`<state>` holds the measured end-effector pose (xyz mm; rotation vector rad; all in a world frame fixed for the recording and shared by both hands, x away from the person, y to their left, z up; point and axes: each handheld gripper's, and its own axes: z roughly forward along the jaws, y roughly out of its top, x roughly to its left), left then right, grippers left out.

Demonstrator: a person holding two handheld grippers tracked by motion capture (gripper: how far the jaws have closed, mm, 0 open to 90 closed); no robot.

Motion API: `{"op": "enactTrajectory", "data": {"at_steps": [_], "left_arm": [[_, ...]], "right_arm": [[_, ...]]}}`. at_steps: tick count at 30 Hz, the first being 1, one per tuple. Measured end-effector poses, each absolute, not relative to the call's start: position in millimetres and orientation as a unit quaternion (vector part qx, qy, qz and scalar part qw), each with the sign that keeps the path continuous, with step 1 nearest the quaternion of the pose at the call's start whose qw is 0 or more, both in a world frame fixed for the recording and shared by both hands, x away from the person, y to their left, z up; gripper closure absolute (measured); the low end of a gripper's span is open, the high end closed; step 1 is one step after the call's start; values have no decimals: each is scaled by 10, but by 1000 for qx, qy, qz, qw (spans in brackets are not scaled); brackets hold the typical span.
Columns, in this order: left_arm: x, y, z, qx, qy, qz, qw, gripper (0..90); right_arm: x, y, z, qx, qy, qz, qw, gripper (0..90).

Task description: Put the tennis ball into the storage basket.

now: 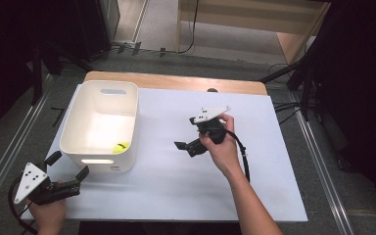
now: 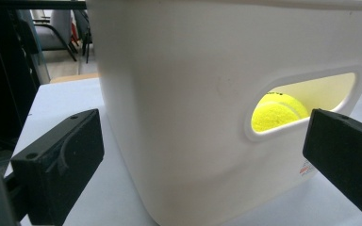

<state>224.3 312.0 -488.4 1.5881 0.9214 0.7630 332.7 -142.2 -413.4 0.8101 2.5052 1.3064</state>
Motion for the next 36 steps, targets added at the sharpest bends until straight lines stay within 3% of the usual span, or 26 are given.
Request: {"op": "enactTrajectory", "data": {"at_steps": [36], "left_arm": [[2237,3115,-4884,672,388,322,543,0]], "right_arm": [[2929,-2372,-4534,364,790,473,142,2]]}}
